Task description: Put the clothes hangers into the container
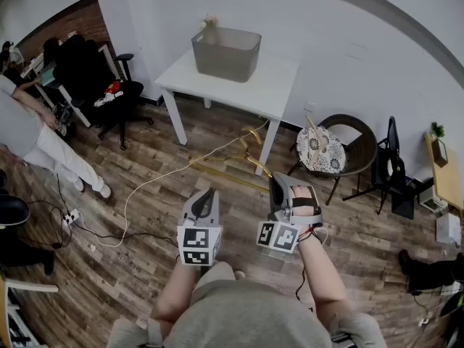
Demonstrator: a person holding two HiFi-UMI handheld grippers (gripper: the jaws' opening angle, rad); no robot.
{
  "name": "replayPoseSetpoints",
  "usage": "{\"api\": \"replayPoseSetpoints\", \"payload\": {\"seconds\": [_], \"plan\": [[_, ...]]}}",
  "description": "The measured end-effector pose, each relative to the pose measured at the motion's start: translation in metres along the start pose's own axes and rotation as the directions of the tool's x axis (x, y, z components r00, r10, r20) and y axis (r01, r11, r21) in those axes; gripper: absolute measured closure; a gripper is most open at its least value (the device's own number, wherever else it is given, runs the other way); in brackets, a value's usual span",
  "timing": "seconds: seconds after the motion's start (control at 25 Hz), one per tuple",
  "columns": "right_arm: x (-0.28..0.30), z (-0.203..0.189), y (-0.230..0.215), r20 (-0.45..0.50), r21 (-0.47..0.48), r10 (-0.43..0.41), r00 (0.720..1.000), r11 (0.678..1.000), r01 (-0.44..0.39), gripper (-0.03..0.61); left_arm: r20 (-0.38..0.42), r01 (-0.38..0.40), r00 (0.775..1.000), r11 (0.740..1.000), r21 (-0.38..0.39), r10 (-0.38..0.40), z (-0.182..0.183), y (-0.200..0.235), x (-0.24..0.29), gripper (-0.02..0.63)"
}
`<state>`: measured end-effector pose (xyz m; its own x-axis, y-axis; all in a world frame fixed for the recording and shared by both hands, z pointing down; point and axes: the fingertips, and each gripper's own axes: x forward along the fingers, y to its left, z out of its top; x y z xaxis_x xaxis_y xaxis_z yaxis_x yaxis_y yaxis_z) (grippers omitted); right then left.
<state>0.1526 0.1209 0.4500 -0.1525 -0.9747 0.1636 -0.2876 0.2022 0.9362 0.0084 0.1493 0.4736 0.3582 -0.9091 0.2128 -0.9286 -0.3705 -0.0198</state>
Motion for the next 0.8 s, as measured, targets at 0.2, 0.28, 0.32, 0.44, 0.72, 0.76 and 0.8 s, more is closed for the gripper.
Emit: {"api": "replayPoseSetpoints", "payload": {"seconds": [0.2, 0.28, 0.32, 0.44, 0.72, 0.76, 0.8], "plan": [[-0.036, 0.005, 0.005, 0.001, -0.01, -0.021, 1.0, 1.0, 0.021, 0.563, 0.009, 0.0, 1.0, 1.0, -0.005, 0.0, -0.007, -0.012, -0.033, 0.594], [-0.045, 0.005, 0.006, 0.0, -0.013, -0.021, 1.0, 1.0, 0.021, 0.563, 0.011, 0.0, 1.0, 1.0, -0.005, 0.0, -0.009, -0.016, -0.04, 0.594], [-0.049, 0.006, 0.006, -0.001, -0.015, -0.021, 1.0, 1.0, 0.021, 0.563, 0.012, 0.0, 1.0, 1.0, -0.006, 0.0, -0.009, -0.018, -0.043, 0.594], [-0.056, 0.007, 0.006, 0.002, -0.025, -0.019, 1.0, 1.0, 0.019, 0.563, 0.02, 0.003, 1.0, 1.0, -0.005, -0.003, -0.006, -0.022, -0.049, 0.594], [-0.063, 0.008, 0.008, 0.013, -0.028, -0.017, 1.0, 0.999, 0.018, 0.561, 0.036, -0.002, 0.999, 1.0, -0.003, 0.002, -0.003, -0.029, -0.055, 0.594], [-0.063, 0.007, 0.008, 0.013, -0.028, -0.018, 1.0, 0.999, 0.019, 0.563, 0.034, -0.003, 0.999, 1.0, -0.003, 0.003, -0.003, -0.029, -0.055, 0.594], [-0.062, 0.007, 0.008, 0.013, -0.028, -0.02, 1.0, 0.999, 0.02, 0.562, 0.033, -0.004, 0.999, 1.0, -0.003, 0.005, -0.003, -0.03, -0.054, 0.594]]}}
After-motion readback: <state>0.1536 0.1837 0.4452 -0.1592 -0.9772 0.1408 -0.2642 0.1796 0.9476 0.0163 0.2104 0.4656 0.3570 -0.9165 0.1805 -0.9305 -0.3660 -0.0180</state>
